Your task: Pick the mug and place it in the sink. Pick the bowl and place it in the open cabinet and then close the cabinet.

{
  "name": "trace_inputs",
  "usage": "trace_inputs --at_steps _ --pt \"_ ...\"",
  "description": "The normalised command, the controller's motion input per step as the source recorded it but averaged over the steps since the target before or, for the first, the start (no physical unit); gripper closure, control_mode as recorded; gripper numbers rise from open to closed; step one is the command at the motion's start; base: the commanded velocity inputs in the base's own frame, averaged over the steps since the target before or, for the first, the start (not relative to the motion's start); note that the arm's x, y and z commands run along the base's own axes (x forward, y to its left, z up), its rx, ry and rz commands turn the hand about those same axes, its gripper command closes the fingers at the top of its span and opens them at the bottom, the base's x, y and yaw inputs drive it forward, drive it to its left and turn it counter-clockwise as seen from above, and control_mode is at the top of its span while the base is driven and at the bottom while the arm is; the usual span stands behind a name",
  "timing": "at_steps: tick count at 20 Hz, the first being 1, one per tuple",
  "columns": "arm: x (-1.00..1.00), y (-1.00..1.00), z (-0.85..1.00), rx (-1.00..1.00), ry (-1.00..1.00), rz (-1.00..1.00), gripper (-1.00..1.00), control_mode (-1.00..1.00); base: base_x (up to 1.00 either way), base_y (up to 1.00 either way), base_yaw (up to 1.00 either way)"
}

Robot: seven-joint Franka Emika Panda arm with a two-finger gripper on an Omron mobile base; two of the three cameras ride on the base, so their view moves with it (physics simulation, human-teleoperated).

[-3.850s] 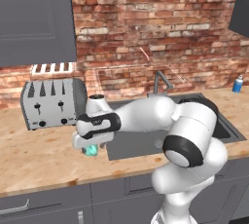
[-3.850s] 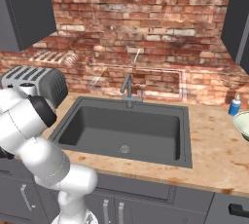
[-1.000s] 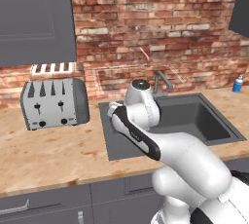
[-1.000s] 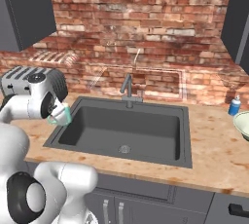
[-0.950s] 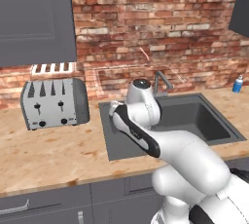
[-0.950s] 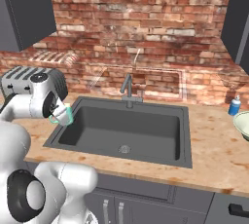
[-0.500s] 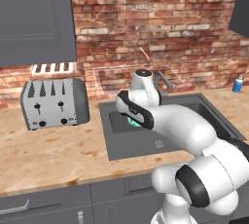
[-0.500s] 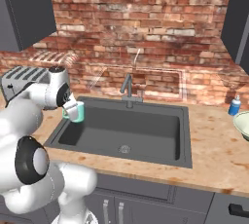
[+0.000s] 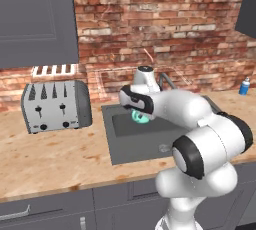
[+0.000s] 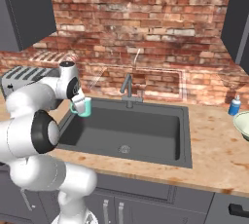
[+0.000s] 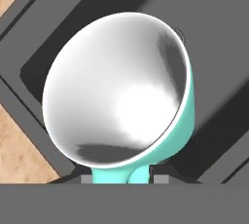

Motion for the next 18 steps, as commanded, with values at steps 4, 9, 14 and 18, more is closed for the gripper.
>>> trace_inputs --at_steps 4,9,14,18 --pt "0.31 -0.23 -0.32 0.0 0.02 -0.04 1.0 -1.0 0.0 0.0 0.0" --pt "0.16 -0.27 -0.44 0.02 0.06 -0.07 1.0 -1.0 0.0 0.0 0.0" --pt "0.06 -0.13 -0.37 0.02 0.05 -0.09 1.0 -1.0 0.0 0.0 0.0" --pt "0.07 -0.02 -0.37 0.0 0.02 -0.1 1.0 -1.0 0.0 0.0 0.0"
